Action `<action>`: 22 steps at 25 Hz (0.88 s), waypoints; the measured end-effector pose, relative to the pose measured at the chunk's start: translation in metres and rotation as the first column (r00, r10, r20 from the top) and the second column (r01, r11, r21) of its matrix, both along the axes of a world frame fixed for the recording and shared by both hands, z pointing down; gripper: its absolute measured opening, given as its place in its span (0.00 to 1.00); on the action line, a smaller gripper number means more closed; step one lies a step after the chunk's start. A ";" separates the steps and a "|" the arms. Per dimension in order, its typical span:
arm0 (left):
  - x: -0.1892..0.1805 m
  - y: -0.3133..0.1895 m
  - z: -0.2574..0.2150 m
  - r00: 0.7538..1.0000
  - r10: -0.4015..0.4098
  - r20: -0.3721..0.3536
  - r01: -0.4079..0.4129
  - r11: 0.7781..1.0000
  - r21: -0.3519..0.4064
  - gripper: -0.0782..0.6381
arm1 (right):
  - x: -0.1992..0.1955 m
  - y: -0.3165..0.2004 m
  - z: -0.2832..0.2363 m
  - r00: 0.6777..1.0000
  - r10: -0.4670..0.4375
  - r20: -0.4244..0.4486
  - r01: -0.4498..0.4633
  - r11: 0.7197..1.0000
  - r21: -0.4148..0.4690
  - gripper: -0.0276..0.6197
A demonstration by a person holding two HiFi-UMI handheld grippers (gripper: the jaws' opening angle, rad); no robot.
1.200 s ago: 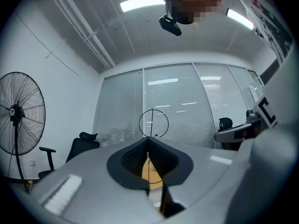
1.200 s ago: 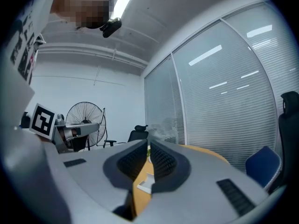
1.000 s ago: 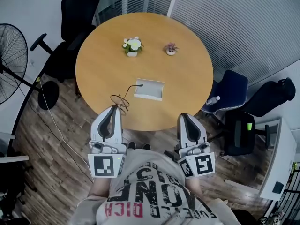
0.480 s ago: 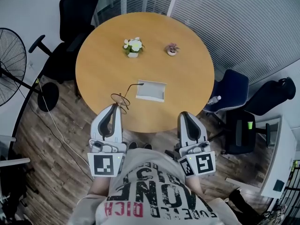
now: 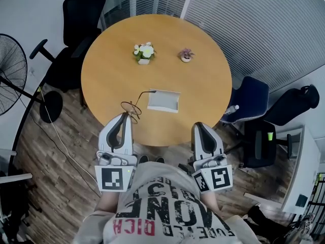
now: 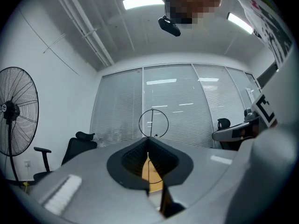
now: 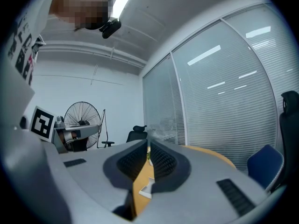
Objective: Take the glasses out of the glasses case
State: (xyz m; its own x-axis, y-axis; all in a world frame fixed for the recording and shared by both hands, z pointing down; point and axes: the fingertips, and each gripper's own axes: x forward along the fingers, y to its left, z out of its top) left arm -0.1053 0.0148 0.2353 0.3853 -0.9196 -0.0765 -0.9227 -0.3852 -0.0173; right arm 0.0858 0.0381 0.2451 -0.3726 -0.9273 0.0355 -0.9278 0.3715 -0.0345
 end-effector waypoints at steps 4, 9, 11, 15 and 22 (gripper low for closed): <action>-0.002 -0.004 -0.002 1.000 0.002 -0.002 -0.002 1.000 0.020 0.13 | -0.001 -0.002 0.000 1.000 0.005 -0.002 -0.005 1.000 0.000 0.09; -0.007 -0.007 -0.006 1.000 0.001 0.003 -0.001 0.998 0.056 0.13 | -0.004 -0.004 -0.001 1.000 0.009 -0.004 -0.009 1.000 -0.001 0.09; -0.007 -0.008 -0.006 1.000 0.002 0.003 -0.002 0.999 0.052 0.13 | -0.004 -0.005 0.000 1.000 0.011 -0.004 -0.011 1.000 -0.003 0.09; -0.008 -0.008 -0.005 1.000 0.003 0.005 -0.003 0.999 0.051 0.13 | -0.005 -0.003 0.001 1.000 0.013 -0.002 -0.013 1.000 -0.003 0.09; -0.009 -0.005 -0.004 1.000 0.007 0.001 -0.007 0.999 0.049 0.13 | -0.004 0.000 0.001 1.000 0.018 -0.003 -0.018 1.000 -0.003 0.09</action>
State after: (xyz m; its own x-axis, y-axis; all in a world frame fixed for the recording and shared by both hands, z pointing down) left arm -0.1141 0.0095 0.2314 0.3920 -0.9120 -0.1207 -0.9199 -0.3905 -0.0368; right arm 0.0813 0.0380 0.2457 -0.3553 -0.9339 0.0393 -0.9346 0.3542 -0.0324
